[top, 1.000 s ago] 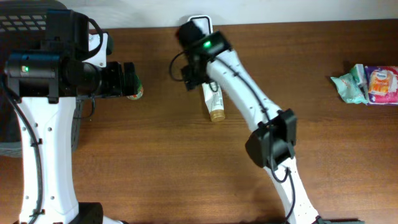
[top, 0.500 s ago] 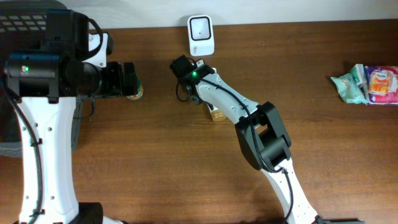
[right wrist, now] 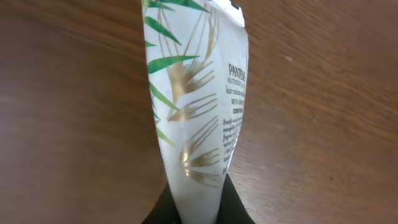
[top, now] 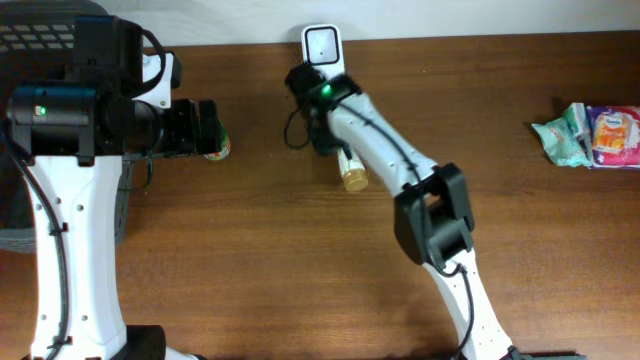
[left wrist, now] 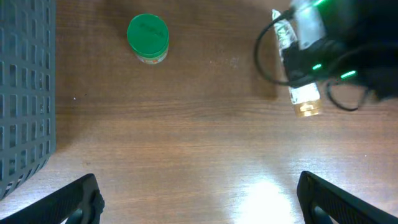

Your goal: Scan the item barcode

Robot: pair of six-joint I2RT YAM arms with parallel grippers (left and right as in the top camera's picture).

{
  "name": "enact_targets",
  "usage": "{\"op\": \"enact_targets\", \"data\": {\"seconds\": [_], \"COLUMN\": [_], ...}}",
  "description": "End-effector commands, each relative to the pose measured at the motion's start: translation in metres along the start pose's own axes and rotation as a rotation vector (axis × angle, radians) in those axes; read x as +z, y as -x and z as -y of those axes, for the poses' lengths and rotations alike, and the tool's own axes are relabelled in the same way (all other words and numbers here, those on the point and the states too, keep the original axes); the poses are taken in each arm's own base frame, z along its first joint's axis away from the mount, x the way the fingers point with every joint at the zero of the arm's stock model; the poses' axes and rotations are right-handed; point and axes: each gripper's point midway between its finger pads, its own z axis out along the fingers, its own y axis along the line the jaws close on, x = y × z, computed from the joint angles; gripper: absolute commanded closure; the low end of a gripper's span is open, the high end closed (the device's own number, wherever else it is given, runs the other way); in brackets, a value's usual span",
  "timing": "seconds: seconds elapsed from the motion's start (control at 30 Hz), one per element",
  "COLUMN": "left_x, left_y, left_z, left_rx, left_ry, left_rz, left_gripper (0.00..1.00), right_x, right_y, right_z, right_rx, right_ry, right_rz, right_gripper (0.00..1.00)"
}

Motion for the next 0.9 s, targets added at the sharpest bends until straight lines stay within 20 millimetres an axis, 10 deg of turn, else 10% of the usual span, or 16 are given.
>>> {"op": "enact_targets", "data": {"seconds": [0.0, 0.13, 0.27, 0.5, 0.63, 0.8, 0.87], "left_x": [-0.007, -0.007, -0.007, -0.007, -0.007, -0.007, -0.007], "left_y": [-0.001, -0.001, -0.001, -0.001, -0.001, -0.001, -0.001], "left_z": [0.001, 0.001, 0.001, 0.001, 0.001, 0.001, 0.001], "left_rx": [-0.010, -0.010, -0.010, -0.010, -0.010, -0.010, -0.010], "left_ry": [-0.011, -0.011, -0.011, -0.011, -0.011, -0.011, -0.011], "left_rz": [0.017, 0.017, 0.017, 0.017, 0.017, 0.016, 0.016], "left_gripper": [0.01, 0.01, 0.01, 0.01, 0.01, 0.01, 0.01], "right_x": [-0.030, -0.051, -0.030, 0.012, -0.007, 0.008, 0.027], "right_y": [0.017, 0.014, -0.001, -0.035, -0.026, -0.022, -0.036], "right_z": [-0.008, 0.001, 0.030, 0.125, 0.118, 0.049, 0.018], "right_rx": [0.076, 0.147, 0.223, 0.273, 0.236, 0.140, 0.113], "right_ry": [0.409, 0.795, 0.767, -0.059, -0.354, -0.389, -0.376], "right_rz": [0.024, 0.008, -0.053, -0.150, -0.081, -0.008, -0.010], "right_gripper": [0.96, 0.96, 0.96, 0.96, 0.96, 0.95, 0.75]}}
